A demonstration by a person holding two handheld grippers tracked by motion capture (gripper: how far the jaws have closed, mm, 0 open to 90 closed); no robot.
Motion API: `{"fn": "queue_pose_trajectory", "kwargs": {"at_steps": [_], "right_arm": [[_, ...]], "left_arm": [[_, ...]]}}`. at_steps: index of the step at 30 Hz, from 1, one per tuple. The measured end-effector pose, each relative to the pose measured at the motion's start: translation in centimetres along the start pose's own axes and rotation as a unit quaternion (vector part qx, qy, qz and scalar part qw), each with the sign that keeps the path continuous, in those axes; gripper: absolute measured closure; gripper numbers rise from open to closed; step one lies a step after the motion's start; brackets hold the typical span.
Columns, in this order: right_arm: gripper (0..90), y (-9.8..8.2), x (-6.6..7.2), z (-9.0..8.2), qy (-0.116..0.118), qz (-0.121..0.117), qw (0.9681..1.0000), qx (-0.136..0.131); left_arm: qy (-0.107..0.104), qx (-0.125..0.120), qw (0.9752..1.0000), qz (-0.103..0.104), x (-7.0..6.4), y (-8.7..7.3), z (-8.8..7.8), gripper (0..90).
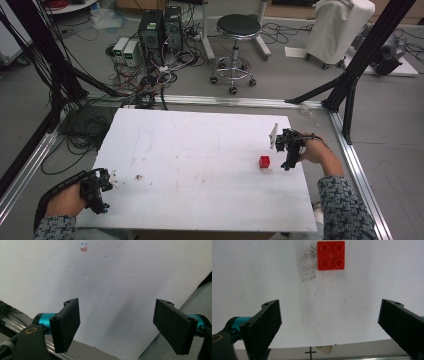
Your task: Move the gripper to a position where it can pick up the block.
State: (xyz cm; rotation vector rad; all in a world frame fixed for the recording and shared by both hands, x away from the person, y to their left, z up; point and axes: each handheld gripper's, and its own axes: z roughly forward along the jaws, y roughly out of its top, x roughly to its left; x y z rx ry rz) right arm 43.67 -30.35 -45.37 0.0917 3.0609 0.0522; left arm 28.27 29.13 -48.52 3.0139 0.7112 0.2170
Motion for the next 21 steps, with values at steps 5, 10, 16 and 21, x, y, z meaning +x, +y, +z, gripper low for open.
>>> {"fn": "queue_pose_trajectory", "kwargs": {"at_steps": [5,10,16,21], "right_arm": [[4.2,1.0,-0.4,0.8,0.01,-0.007,0.9999,-0.001],[4.2,1.5,-0.7,1.3,0.012,-0.009,0.9999,-0.002],[4.2,2.2,-0.9,2.1,0.018,-0.013,0.9997,-0.006],[4.2,2.9,-0.9,3.0,0.021,-0.02,0.9996,-0.007]], "left_arm": [[-0.001,0.0,1.0,0.002,0.0,0.1,0.1,21.9],[0.002,0.0,1.0,0.003,-0.1,0.2,0.1,21.9],[0.0,0.001,1.0,0.001,-0.1,0.2,0.1,21.9],[-0.001,0.001,1.0,0.002,-0.1,0.2,0.1,21.9]]}}
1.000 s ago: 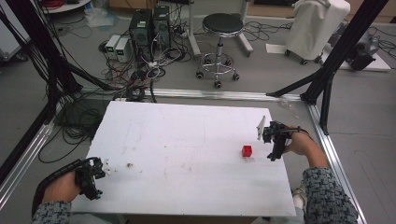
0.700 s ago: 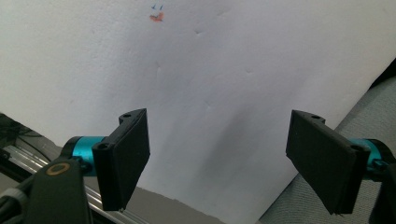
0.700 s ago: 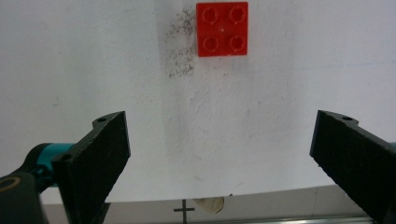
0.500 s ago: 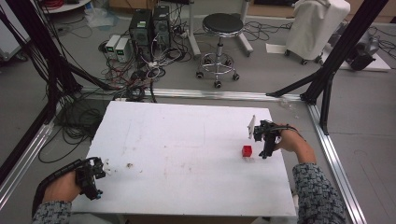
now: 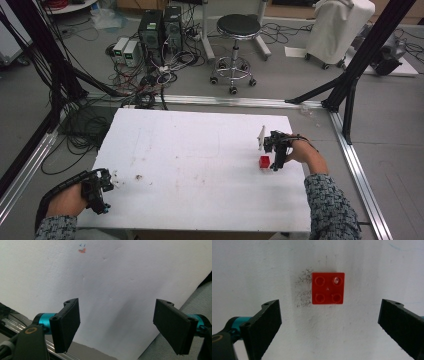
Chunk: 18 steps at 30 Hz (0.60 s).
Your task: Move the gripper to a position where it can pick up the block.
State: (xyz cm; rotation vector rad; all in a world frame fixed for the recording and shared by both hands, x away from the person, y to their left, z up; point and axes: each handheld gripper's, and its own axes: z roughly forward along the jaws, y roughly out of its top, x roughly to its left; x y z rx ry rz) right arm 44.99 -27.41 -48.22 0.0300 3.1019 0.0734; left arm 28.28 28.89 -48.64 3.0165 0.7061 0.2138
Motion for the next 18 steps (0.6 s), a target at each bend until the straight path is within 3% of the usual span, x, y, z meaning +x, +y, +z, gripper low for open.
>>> {"fn": "queue_pose_trajectory", "kwargs": {"at_steps": [18], "right_arm": [[4.2,1.1,-0.2,3.3,0.024,-0.004,0.9997,0.006]], "left_arm": [[-0.001,0.001,1.0,0.001,0.1,0.0,0.2,21.9]]}}
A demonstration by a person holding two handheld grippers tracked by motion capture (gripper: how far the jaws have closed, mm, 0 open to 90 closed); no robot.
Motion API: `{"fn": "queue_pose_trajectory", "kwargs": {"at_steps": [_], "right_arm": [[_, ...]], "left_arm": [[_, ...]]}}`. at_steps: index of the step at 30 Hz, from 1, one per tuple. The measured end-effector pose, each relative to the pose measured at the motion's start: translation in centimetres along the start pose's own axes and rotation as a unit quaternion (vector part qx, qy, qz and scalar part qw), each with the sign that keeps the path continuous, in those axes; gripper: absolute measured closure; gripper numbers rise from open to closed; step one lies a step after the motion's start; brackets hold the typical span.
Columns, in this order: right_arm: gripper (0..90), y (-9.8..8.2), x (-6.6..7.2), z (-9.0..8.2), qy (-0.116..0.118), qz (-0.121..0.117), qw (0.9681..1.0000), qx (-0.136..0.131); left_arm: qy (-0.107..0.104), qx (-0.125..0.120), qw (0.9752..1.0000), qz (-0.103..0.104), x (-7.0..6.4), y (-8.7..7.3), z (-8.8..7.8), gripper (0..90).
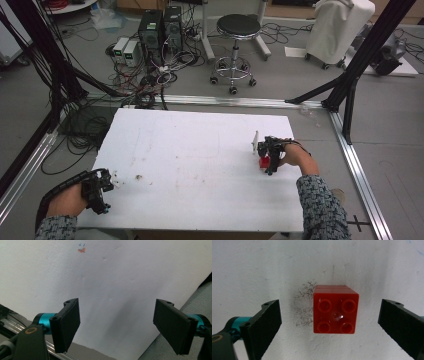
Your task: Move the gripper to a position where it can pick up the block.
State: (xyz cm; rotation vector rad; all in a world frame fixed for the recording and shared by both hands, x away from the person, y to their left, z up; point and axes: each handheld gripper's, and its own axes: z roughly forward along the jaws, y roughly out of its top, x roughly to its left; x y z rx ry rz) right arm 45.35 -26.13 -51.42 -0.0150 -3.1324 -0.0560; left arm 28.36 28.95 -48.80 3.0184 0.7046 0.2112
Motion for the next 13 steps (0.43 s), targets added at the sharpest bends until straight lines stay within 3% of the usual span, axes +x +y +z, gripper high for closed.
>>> {"fn": "queue_pose_trajectory", "kwargs": {"at_steps": [13], "right_arm": [[4.2,-0.51,0.11,0.6,-0.002,0.007,1.0,0.003]], "left_arm": [[-0.002,-0.006,1.0,-0.002,-0.06,0.15,0.03,21.9]]}}
